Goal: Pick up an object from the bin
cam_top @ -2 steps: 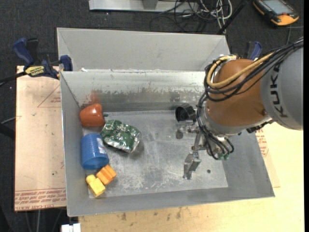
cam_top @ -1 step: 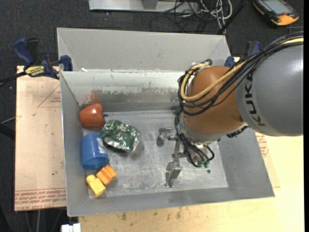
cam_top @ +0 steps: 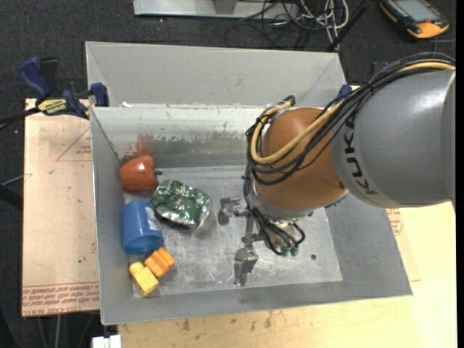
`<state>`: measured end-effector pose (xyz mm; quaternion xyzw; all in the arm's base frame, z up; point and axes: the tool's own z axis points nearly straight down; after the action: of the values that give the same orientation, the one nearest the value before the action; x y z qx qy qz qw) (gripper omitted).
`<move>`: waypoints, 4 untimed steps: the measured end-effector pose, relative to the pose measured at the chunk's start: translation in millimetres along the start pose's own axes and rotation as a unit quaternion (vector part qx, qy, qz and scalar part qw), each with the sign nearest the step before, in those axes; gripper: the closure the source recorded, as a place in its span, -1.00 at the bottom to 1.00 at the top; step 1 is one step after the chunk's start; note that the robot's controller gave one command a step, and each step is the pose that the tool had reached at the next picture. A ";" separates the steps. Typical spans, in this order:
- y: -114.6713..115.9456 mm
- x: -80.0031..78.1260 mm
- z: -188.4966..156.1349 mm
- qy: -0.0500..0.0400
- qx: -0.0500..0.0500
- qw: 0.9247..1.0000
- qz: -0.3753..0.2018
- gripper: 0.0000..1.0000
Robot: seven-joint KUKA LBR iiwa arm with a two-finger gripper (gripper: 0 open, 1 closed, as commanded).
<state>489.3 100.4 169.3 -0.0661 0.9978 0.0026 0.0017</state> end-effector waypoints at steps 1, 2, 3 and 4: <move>22.1 -7.7 7.9 0.002 0.004 1.000 -0.007 -1.00; 42.1 -22.6 59.0 -0.002 0.001 1.000 -0.020 -1.00; 53.1 -58.1 78.6 0.006 0.003 1.000 0.026 -1.00; 57.7 -69.5 73.1 0.003 0.002 0.999 0.037 -1.00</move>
Offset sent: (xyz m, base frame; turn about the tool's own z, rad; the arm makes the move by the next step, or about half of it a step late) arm 0.0213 0.0432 -0.0879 -0.0462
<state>550.8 167.2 96.7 -0.0292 0.9996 0.0001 -0.0010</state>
